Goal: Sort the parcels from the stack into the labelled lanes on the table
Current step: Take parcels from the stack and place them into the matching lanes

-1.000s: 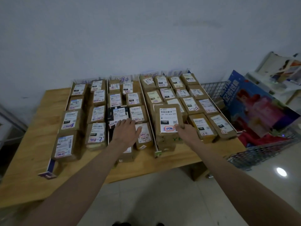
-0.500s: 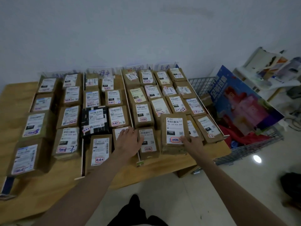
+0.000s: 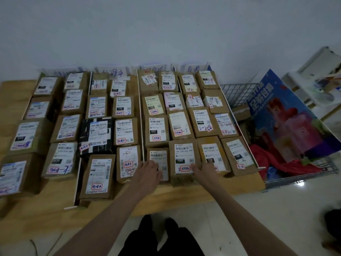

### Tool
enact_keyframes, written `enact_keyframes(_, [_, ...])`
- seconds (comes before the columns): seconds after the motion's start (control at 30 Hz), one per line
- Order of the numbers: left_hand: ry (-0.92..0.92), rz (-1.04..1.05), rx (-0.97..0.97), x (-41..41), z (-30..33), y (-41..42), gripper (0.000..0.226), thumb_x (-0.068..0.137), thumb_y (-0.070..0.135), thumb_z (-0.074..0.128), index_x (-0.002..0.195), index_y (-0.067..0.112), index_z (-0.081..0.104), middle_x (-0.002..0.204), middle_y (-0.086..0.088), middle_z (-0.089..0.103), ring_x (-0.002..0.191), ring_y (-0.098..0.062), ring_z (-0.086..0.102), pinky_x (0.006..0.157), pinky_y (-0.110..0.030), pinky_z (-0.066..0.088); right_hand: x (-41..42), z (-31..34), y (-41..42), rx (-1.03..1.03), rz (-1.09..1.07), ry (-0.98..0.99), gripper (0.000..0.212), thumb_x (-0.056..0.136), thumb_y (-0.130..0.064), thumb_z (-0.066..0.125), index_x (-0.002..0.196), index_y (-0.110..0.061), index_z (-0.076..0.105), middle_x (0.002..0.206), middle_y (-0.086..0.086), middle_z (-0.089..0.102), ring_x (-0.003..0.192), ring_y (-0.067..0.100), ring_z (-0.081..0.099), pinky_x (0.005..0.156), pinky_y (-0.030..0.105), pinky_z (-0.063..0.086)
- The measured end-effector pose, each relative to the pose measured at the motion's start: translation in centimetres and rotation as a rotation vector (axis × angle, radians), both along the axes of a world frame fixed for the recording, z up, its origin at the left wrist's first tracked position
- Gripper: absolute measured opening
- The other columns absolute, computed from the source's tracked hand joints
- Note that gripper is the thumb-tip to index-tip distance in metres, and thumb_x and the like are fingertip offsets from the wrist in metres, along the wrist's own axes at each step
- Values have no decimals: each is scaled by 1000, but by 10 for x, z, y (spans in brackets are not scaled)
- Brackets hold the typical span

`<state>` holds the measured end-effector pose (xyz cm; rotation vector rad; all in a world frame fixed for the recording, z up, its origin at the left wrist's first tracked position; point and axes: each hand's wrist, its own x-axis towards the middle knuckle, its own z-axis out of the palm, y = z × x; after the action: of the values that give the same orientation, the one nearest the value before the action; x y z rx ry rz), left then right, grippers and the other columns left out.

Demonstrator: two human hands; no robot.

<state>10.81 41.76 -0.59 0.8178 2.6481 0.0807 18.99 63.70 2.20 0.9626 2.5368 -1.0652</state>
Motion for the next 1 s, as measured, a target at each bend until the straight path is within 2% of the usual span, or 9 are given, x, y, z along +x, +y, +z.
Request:
enact_keyframes(0.07, [-4,-9,-7,3,-6,3,62,97,46,7,119,22,60,127,0,55,121,-18,49,109,-41,33,-8,-4,4,24,36,3,40,100,-41,51,117,-8,67,127,10,51,99,21,59,95,38,53])
enact_keyframes(0.1, [-9,-1,1,5,-9,4,62,97,46,7,118,22,61,127,0,55,121,-17,49,109,-41,33,-11,-6,5,40,52,3,41,100,-42,51,117,-9,67,127,11,50,99,21,58,95,39,52])
enact_keyframes(0.2, [4,34,-2,7,-11,8,44,103,39,26,121,21,62,129,1,53,122,-17,50,109,-40,32,-12,-8,5,58,90,14,40,100,-42,51,118,-10,66,126,11,47,95,21,59,93,37,53])
enact_keyframes(0.33, [-30,-10,-84,6,-12,9,36,100,33,39,127,19,58,134,0,50,129,-18,44,112,-44,29,-9,-10,11,37,132,35,37,100,-42,51,116,-13,67,123,9,50,92,16,57,94,34,52])
enact_keyframes(0.47, [-31,-18,-133,7,-14,11,39,100,32,37,131,19,55,139,-1,47,135,-18,40,115,-46,26,-11,-16,20,4,162,10,34,98,-42,54,115,-15,67,123,8,53,95,14,54,95,33,49])
enact_keyframes(0.6, [-51,-52,-175,7,-18,10,43,99,32,38,137,16,51,147,-3,42,141,-20,33,117,-50,21,-15,-21,23,-7,150,1,30,95,-41,59,111,-17,65,118,6,62,99,17,63,92,38,56])
enact_keyframes(0.8, [-59,66,-65,11,-6,13,45,104,36,30,141,19,48,151,-1,38,140,-16,37,121,-43,15,-18,-23,24,-37,49,-33,46,95,-28,64,131,-7,46,119,9,64,106,23,66,83,33,57])
enact_keyframes(0.9, [-59,92,-39,12,-3,14,47,105,40,30,144,19,45,152,-1,37,139,-17,38,122,-42,14,-16,-24,19,-13,29,-20,52,94,-23,65,136,-7,38,124,12,59,111,26,63,85,34,55])
enact_keyframes(1.0, [-50,131,0,12,-7,15,53,103,45,32,148,17,38,153,-1,36,140,-18,38,122,-41,14,-11,-24,14,84,97,19,55,95,-23,63,140,-8,36,134,10,44,119,24,53,93,35,51])
